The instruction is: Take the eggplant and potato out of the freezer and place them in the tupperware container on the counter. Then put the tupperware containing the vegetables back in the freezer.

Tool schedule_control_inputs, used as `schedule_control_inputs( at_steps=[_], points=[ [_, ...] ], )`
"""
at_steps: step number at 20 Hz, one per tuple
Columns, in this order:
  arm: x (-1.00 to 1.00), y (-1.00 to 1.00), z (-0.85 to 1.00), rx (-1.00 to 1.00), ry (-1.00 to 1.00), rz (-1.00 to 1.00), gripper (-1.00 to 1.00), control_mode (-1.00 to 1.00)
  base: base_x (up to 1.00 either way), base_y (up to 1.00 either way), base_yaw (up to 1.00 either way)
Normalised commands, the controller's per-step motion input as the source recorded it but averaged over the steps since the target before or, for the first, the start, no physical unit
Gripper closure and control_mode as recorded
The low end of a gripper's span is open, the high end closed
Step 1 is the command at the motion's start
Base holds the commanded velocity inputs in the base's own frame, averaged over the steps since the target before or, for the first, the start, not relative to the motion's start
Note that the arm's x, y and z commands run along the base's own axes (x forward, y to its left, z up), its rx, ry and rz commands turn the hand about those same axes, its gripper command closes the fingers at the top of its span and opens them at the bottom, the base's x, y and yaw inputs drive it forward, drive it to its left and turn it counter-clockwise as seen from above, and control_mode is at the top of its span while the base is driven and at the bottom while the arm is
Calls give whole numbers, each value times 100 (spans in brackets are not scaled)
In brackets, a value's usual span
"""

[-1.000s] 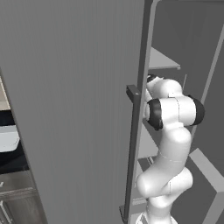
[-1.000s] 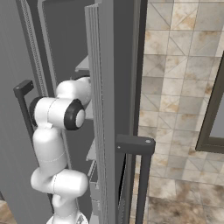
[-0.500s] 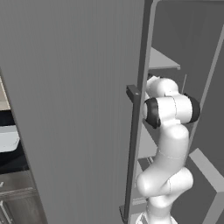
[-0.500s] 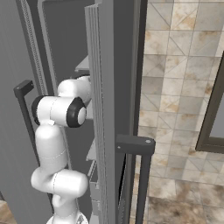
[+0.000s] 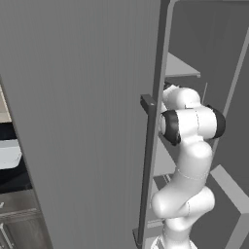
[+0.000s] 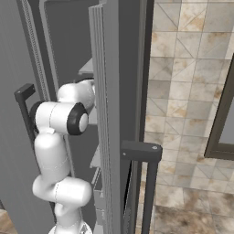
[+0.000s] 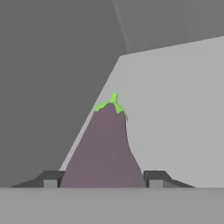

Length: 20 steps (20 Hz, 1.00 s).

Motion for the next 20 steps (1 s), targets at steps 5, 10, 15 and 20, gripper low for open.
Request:
schedule_control_inputs(
  at_steps=[5, 10, 15, 20],
  points=[
    [-69, 0, 0, -1, -17, 0, 100, -100, 0, 0, 0],
    [-75, 0, 0, -4, -21, 0, 100, -100, 0, 0, 0],
    [-68, 0, 13, -5, -19, -3, 100, -100, 0, 0, 0],
    [-67, -3, 48, -4, -19, -5, 100, -100, 0, 0, 0]
  ],
)
